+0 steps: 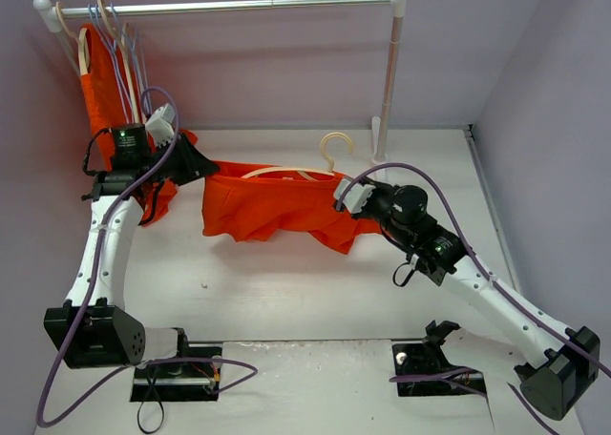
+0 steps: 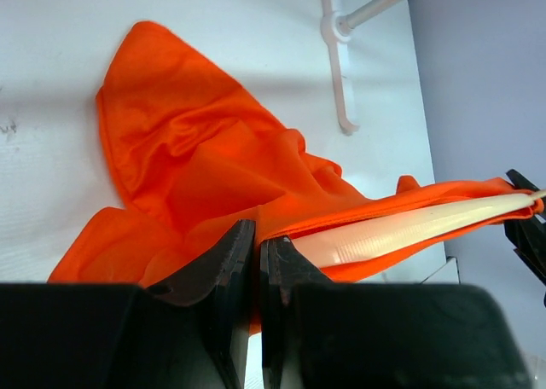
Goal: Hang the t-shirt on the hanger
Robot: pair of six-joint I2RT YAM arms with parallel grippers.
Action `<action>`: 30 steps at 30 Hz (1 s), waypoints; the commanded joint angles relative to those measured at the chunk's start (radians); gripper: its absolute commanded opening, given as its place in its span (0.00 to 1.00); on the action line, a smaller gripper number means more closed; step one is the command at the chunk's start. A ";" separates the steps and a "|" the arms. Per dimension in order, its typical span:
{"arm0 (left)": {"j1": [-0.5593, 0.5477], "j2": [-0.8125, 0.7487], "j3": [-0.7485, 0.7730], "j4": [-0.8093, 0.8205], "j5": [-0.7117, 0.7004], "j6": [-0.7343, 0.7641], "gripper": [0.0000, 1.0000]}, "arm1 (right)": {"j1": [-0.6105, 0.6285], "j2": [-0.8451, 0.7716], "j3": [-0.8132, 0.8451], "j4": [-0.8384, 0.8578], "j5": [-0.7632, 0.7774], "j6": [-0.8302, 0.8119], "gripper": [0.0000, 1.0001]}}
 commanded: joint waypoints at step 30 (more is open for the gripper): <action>-0.258 0.065 0.371 -0.042 -0.126 0.145 0.21 | 0.024 -0.011 -0.007 0.332 -0.165 0.050 0.00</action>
